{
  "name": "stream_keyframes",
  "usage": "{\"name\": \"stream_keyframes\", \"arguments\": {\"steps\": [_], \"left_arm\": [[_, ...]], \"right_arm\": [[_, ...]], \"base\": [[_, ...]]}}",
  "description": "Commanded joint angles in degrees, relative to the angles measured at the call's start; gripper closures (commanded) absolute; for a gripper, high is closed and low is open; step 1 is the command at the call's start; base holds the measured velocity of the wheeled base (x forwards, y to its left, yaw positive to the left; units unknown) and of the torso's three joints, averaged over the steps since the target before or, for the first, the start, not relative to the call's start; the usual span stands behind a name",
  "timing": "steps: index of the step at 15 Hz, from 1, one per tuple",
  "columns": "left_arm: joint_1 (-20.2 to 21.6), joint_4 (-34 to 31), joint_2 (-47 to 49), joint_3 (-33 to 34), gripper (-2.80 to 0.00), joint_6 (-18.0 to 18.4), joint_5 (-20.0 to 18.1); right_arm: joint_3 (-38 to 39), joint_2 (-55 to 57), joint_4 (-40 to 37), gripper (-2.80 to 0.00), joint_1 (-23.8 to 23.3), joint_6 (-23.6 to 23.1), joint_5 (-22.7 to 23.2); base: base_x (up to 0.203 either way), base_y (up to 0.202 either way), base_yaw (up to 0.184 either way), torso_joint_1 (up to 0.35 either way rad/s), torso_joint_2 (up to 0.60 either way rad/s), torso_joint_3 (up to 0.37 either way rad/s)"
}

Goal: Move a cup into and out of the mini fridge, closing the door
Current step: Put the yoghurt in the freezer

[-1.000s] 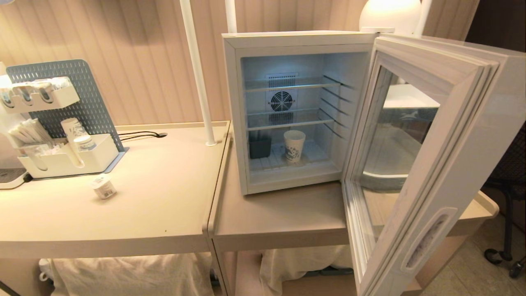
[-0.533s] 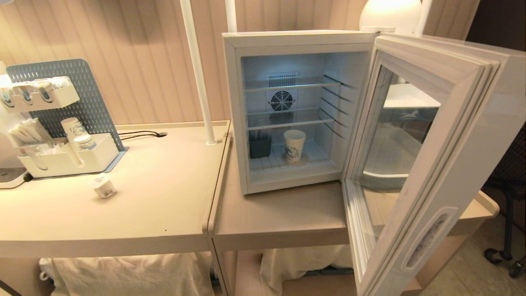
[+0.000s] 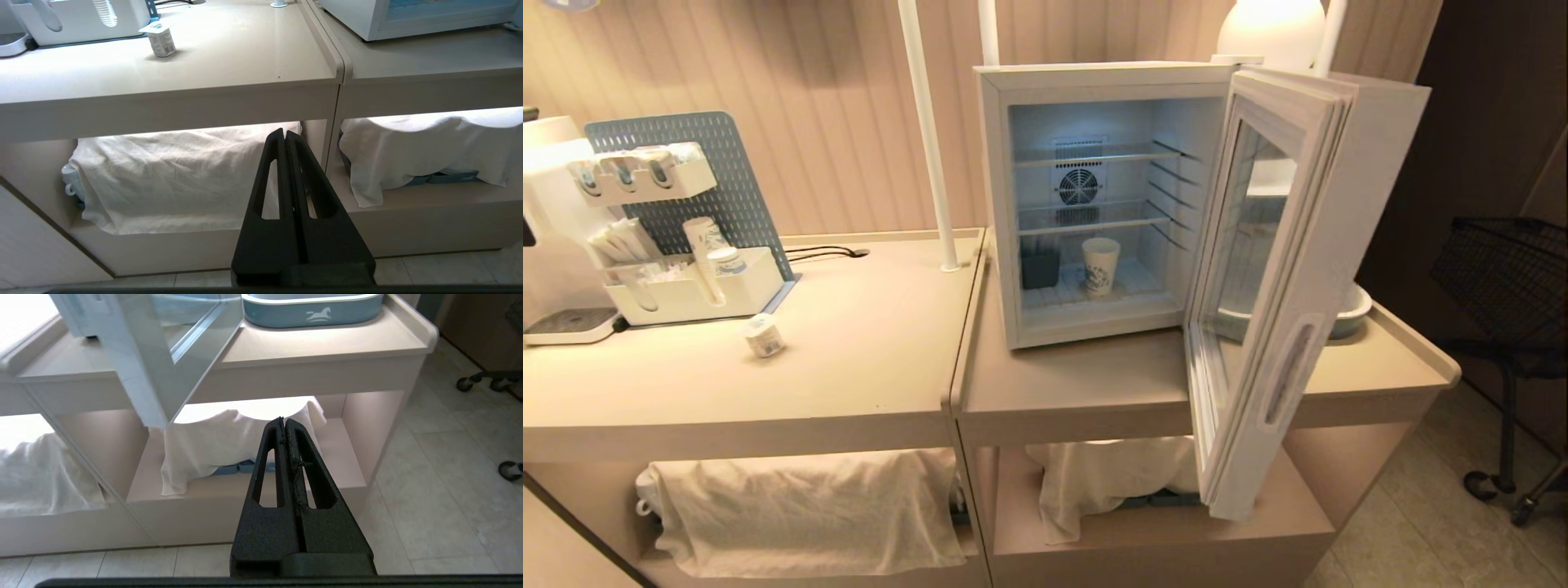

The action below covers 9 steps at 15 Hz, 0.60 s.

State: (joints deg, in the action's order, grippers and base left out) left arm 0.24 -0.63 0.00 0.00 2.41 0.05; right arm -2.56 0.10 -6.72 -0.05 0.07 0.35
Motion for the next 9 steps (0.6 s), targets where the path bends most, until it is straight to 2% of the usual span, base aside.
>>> {"name": "stream_keyframes", "arguments": {"steps": [1,7,9], "left_arm": [[0.0,0.0,0.1,0.1,0.00,-0.1,0.0],[0.0,0.0,0.1,0.1,0.00,-0.2,0.0],[0.0,0.0,0.1,0.1,0.00,-0.2,0.0]], "right_arm": [[0.0,0.1,-0.1,0.00,0.0,-0.1,0.1],[0.0,0.1,-0.1,0.00,0.0,0.0,0.0],[0.0,0.1,-0.1,0.00,0.0,0.0,0.0]], "base": [[0.000,0.000,0.000,0.000,0.00,0.000],[0.001,0.008,0.002,0.000,0.00,-0.002],[-0.003,0.133,-0.001,0.000,0.01,0.001]]}}
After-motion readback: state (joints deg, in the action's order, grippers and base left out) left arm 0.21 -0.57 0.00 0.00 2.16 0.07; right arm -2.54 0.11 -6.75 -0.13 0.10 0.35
